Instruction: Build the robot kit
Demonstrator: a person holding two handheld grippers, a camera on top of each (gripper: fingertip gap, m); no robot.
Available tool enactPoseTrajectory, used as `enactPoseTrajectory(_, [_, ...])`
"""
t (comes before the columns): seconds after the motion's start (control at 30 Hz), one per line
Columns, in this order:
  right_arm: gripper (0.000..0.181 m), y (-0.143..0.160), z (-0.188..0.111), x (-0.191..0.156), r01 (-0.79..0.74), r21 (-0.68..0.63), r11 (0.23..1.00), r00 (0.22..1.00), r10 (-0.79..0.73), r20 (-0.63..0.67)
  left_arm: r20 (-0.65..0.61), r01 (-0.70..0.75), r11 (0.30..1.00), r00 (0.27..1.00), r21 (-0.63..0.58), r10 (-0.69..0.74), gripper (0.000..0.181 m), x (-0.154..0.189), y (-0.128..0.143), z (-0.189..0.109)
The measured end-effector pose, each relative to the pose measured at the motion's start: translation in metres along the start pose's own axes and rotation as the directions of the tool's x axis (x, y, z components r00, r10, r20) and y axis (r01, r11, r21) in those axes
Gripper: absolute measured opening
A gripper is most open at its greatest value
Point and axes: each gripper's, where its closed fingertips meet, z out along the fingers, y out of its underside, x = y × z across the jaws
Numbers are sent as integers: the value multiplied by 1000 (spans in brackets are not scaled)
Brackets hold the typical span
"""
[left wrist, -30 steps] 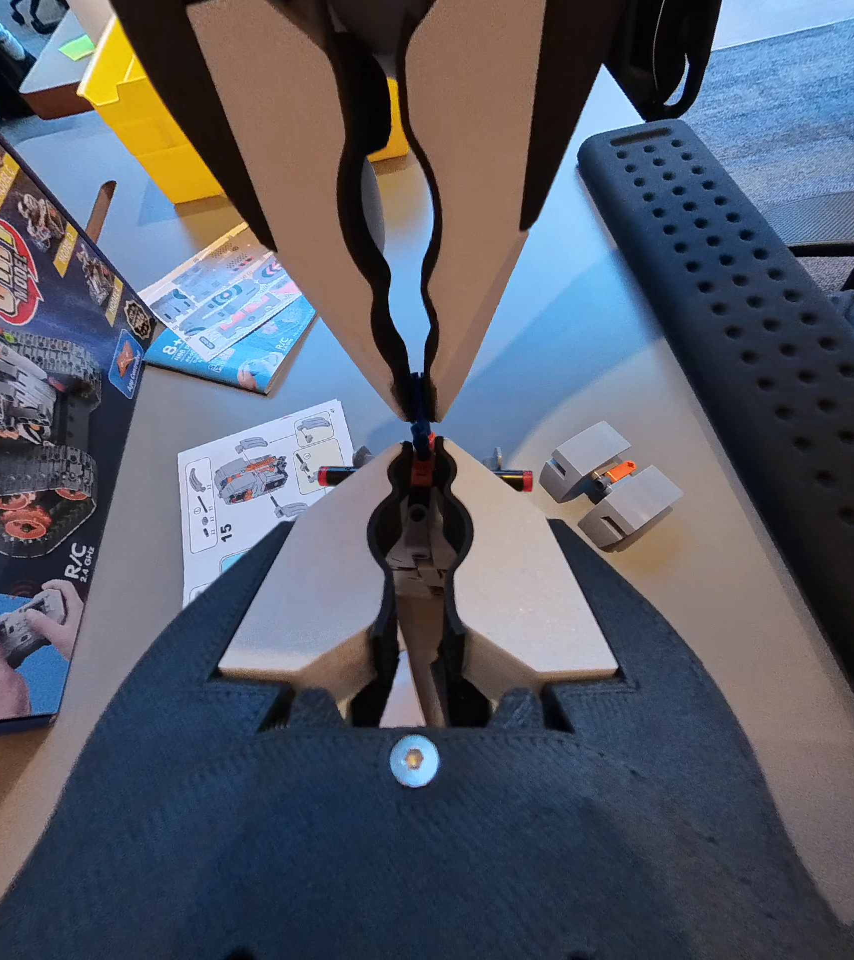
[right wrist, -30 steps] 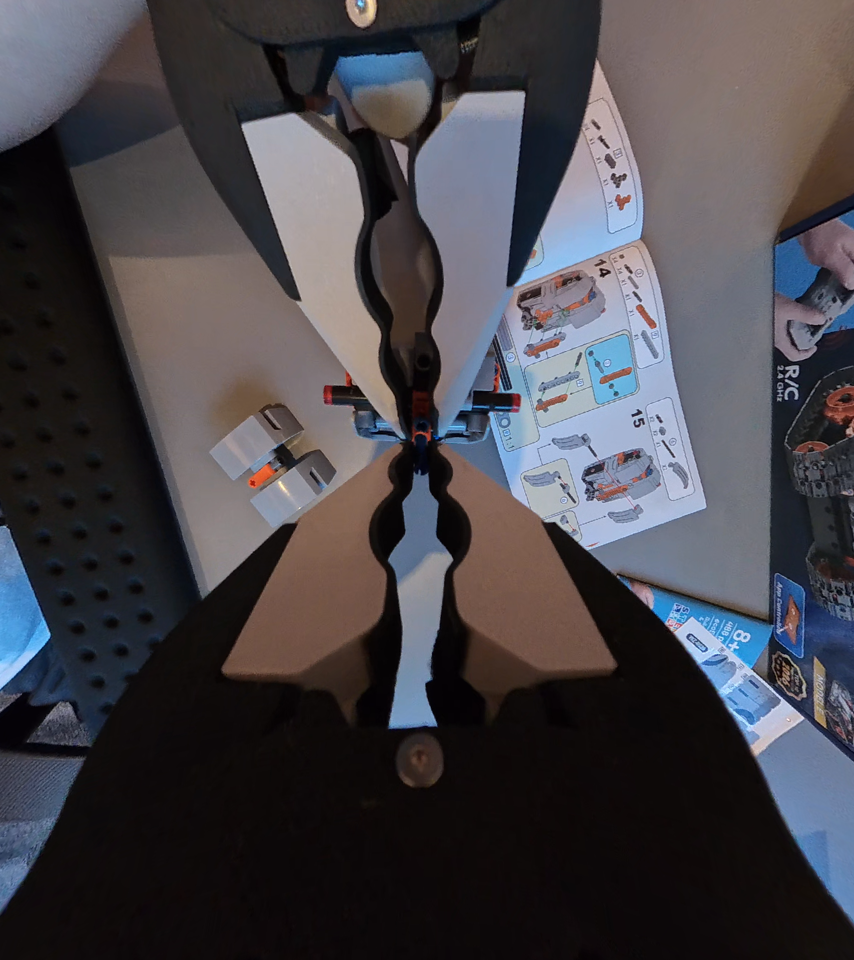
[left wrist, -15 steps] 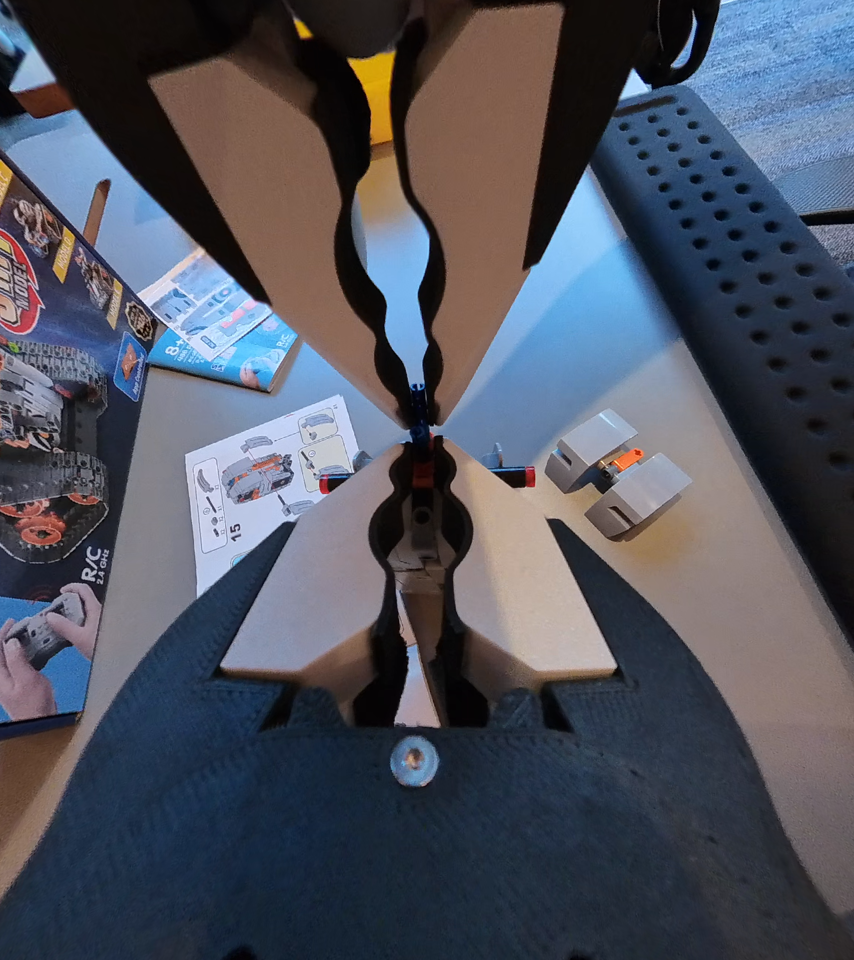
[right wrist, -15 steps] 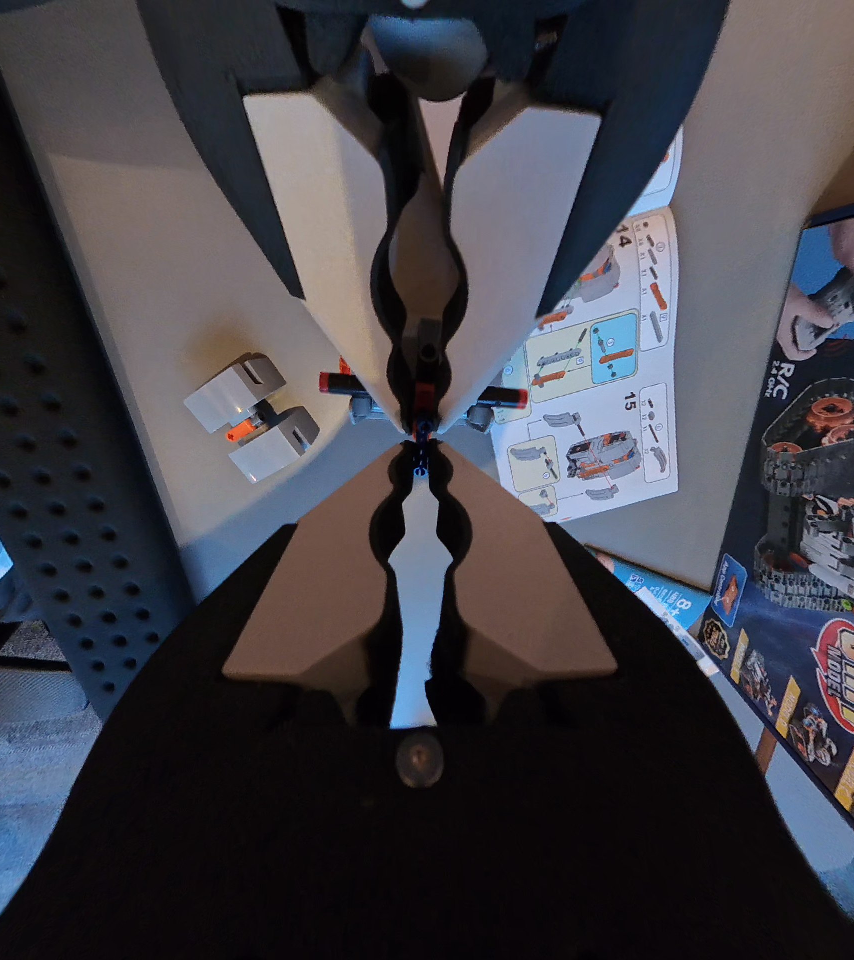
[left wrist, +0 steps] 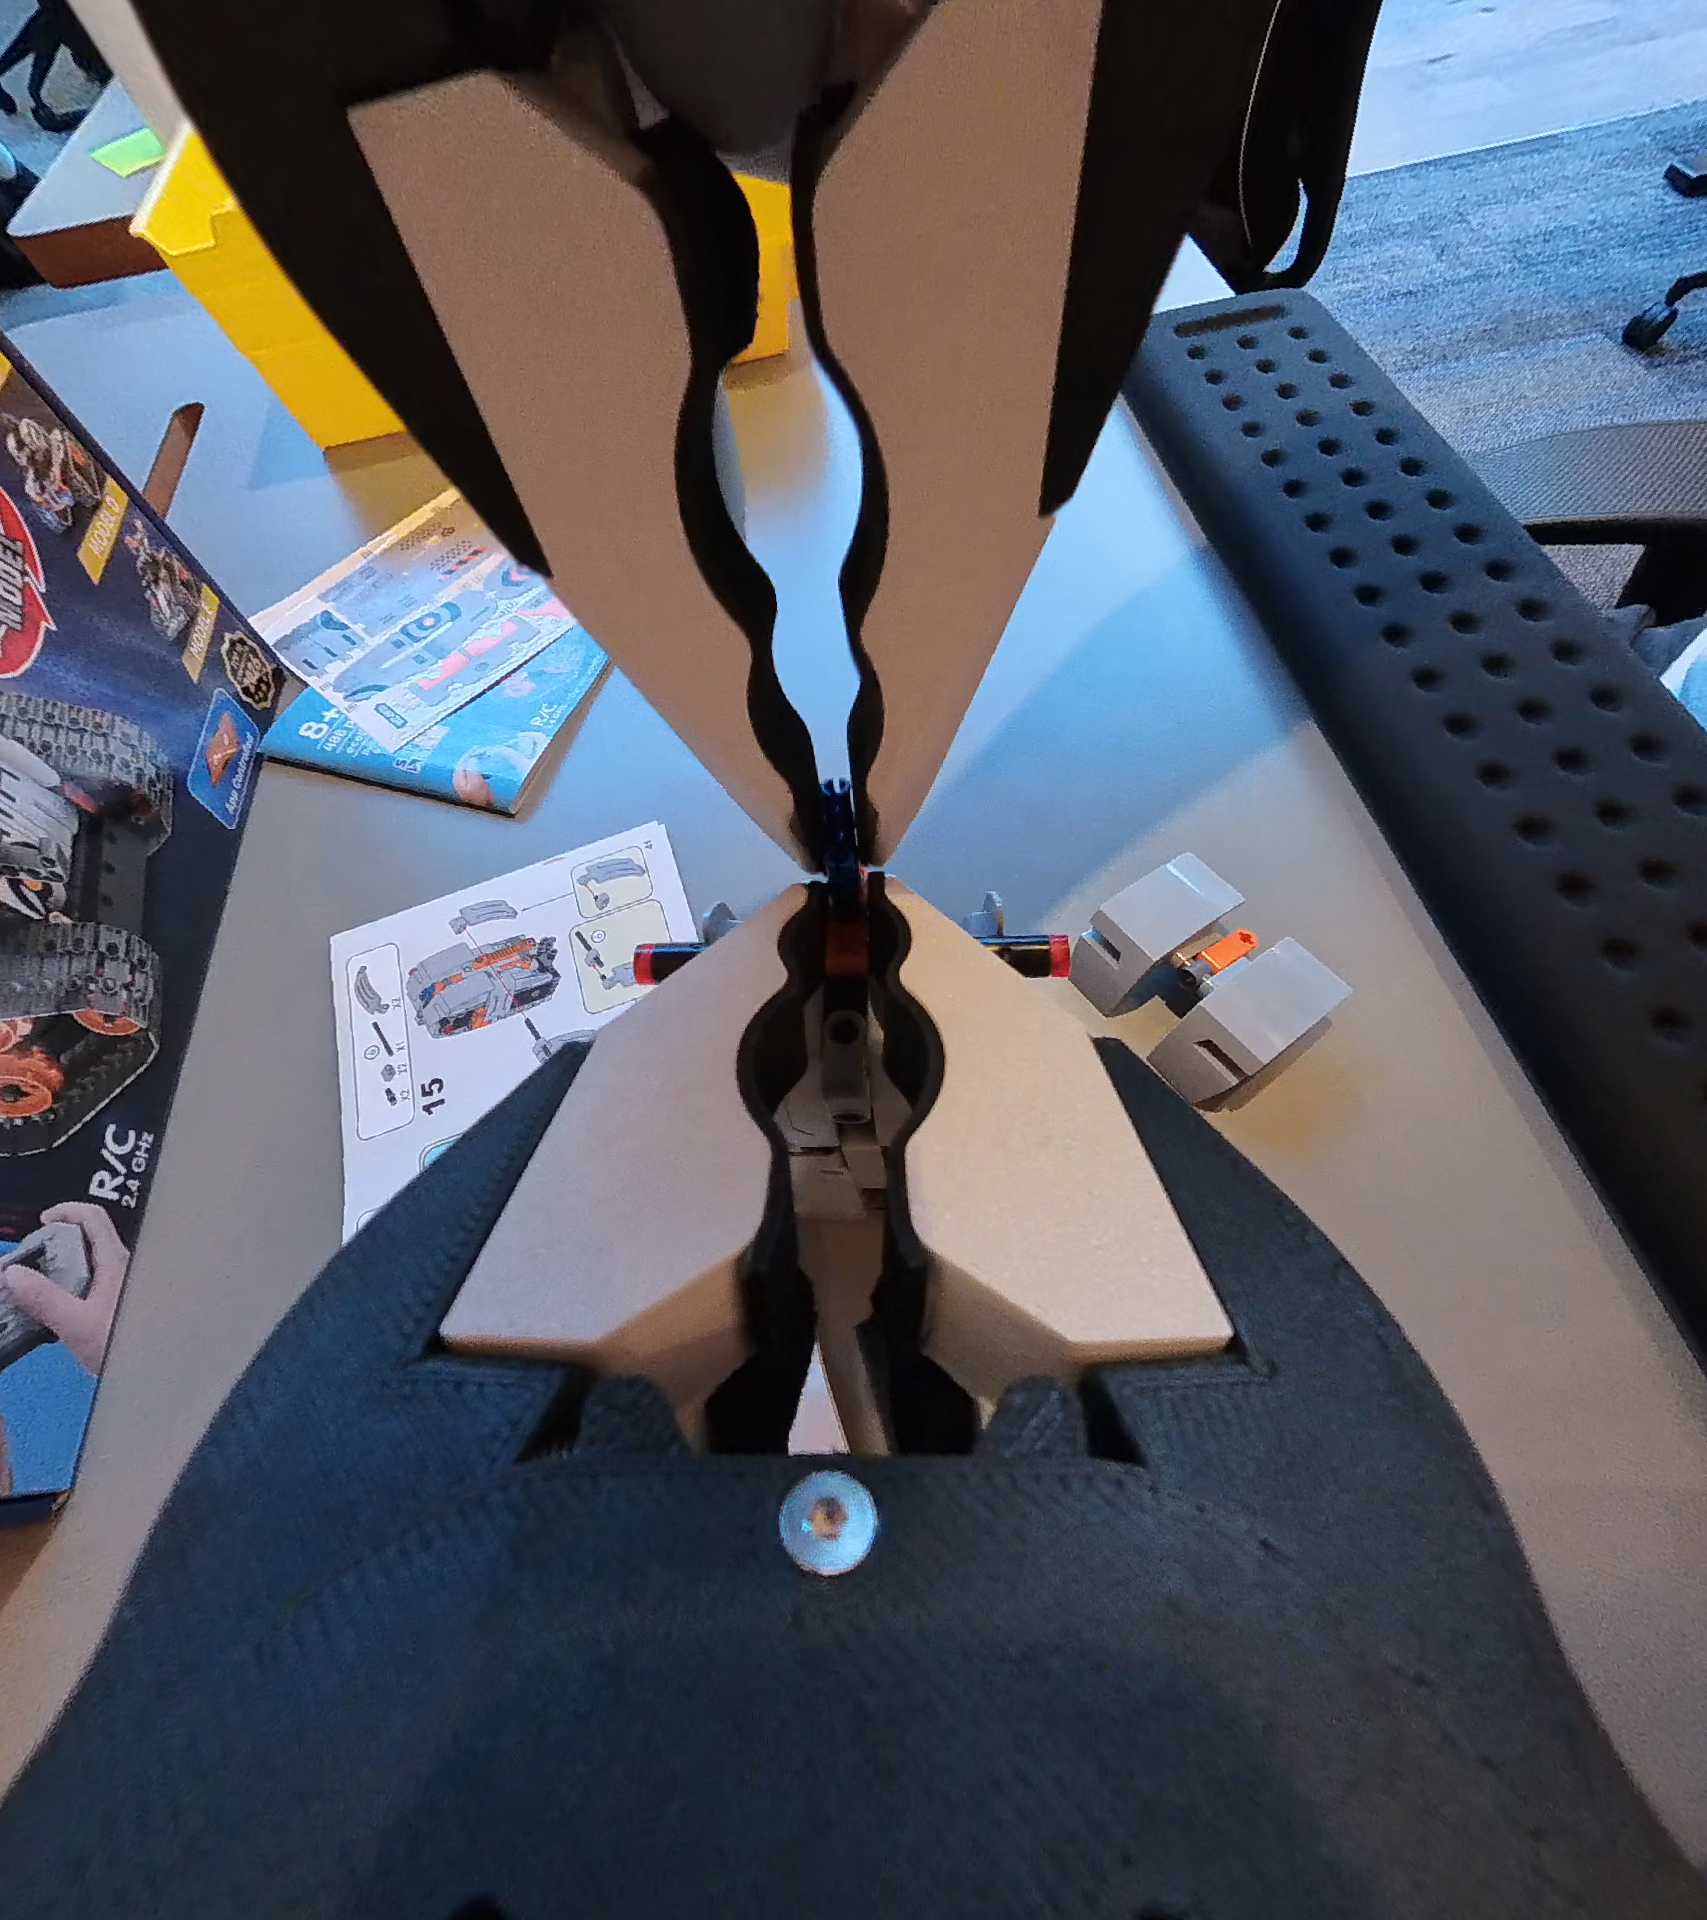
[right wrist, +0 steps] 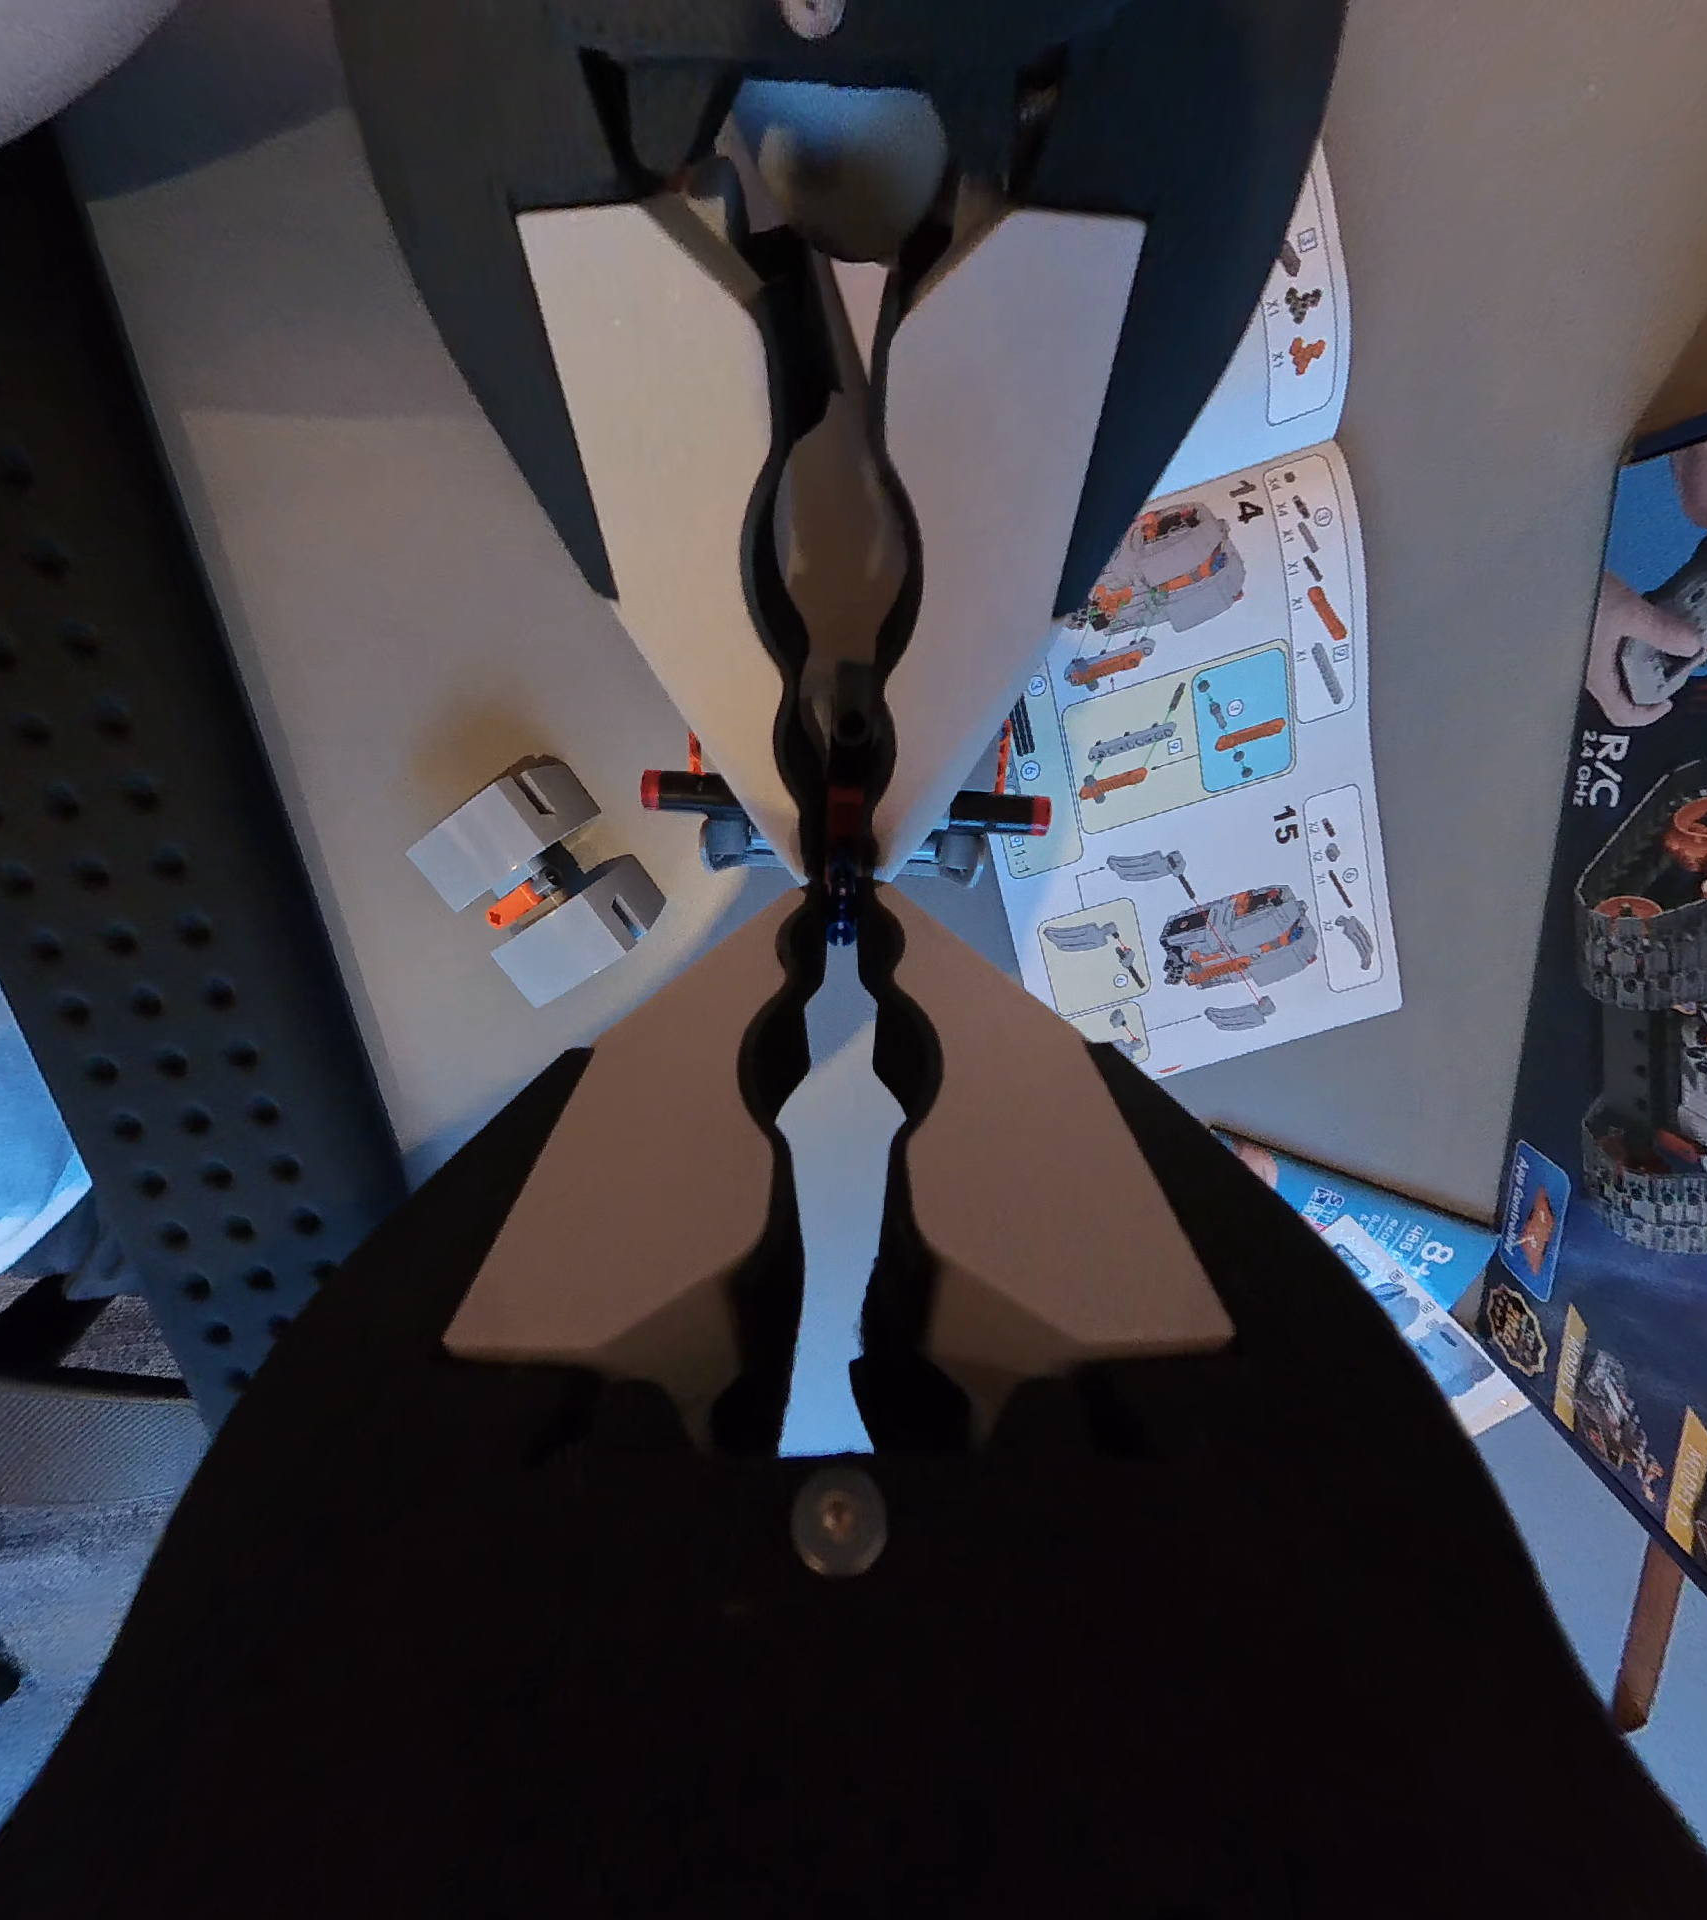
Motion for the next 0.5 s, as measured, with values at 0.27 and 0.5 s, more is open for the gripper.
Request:
enactPoseTrajectory(0.27, [3,1,0,-2,40,-49,998,999,-39,11,-15,3,1000,1000,23,-2,5,1,0,0])
enactPoseTrajectory(0.5, [3,0,0,-2,22,-60,998,1000,-21,20,-41,18,997,999,71,-16,5,2,-1,0])
